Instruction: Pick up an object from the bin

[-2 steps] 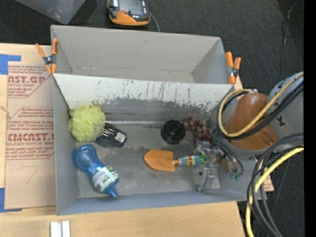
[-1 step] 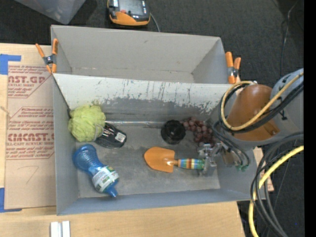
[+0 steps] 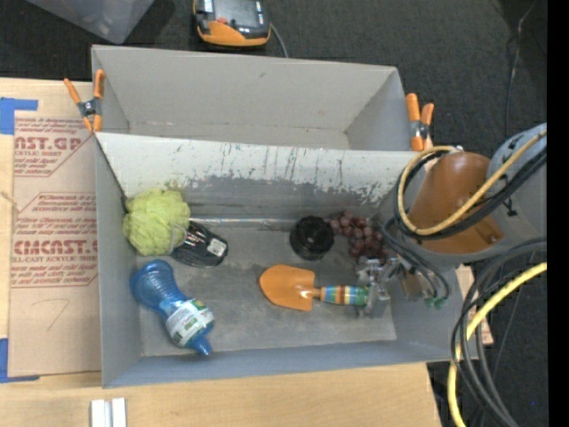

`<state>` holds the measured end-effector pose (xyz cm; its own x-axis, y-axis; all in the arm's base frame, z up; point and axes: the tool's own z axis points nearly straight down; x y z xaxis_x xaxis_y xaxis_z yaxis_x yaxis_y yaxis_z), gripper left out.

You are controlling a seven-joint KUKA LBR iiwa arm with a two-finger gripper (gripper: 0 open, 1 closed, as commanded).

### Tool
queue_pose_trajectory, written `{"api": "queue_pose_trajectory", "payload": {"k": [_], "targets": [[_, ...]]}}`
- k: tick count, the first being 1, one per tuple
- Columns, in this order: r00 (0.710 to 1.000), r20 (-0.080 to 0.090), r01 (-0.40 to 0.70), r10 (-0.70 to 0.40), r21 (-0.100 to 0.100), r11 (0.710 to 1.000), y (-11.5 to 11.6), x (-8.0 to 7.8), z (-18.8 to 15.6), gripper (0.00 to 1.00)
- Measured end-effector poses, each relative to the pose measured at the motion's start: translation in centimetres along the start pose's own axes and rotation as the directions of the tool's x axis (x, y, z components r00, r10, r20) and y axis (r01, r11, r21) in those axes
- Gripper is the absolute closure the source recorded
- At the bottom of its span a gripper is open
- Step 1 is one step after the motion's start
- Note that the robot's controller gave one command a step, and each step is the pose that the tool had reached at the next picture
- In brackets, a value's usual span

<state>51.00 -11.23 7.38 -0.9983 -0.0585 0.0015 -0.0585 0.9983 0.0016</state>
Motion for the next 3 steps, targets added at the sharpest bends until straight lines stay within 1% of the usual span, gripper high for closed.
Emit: {"api": "queue_pose_trajectory", "payload": {"k": [1, 2, 3], "targets": [[1.000, -0.004, 0.000, 0.000, -0.001, 1.000, 0.1, 0.1, -2.6, 1.00], [1.000, 0.000, 0.001, -0.001, 0.000, 1.000, 0.1, 0.0, -3.9, 1.00], [1.000, -0.001, 0.000, 0.000, 0.000, 1.000, 0.1, 0.1, -3.9, 1.00]]}}
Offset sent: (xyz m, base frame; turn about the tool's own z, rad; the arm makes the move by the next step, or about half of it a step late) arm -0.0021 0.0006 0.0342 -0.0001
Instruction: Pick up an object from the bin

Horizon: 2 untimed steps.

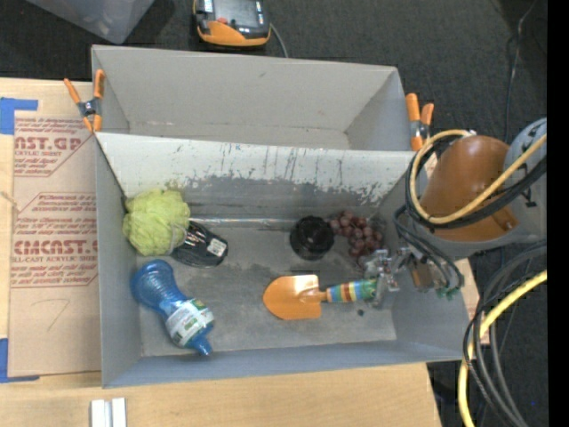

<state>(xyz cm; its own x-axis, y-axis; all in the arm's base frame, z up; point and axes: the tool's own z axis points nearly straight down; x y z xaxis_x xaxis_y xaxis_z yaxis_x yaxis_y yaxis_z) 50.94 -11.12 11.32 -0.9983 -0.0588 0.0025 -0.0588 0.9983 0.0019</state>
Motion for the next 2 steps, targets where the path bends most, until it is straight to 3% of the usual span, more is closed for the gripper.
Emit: {"api": "queue_pose_trajectory", "payload": {"k": [2], "targets": [[1.000, -0.009, 0.000, 0.000, -0.002, 1.000, 0.1, 0.2, -2.2, 1.00]]}}
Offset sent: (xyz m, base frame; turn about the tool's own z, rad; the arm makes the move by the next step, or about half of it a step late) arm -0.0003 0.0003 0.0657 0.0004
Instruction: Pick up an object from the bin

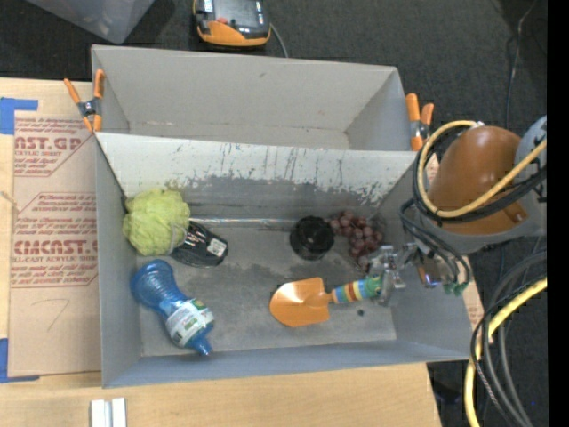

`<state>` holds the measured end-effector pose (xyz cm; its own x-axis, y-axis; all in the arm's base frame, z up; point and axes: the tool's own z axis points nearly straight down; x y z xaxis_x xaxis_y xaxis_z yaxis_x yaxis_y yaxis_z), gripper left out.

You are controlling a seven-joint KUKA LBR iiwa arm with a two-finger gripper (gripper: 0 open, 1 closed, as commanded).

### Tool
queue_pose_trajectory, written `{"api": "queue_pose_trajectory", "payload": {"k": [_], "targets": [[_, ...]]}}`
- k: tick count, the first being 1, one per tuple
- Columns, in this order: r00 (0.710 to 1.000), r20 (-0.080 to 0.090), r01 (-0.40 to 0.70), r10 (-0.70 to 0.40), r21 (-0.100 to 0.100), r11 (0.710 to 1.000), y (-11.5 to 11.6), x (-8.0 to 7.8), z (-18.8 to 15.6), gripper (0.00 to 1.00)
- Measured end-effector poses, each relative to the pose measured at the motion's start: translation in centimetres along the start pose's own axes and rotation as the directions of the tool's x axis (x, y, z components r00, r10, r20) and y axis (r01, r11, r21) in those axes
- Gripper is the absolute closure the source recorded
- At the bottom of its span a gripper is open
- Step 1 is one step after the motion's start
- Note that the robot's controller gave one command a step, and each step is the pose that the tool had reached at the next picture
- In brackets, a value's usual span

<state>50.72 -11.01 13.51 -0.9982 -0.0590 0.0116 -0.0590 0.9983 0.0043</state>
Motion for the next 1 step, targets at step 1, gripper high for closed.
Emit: {"api": "queue_pose_trajectory", "payload": {"k": [1], "targets": [[1.000, 0.002, 0.000, 0.000, 0.001, 1.000, 0.03, -0.04, -3.18, 1.00]]}}
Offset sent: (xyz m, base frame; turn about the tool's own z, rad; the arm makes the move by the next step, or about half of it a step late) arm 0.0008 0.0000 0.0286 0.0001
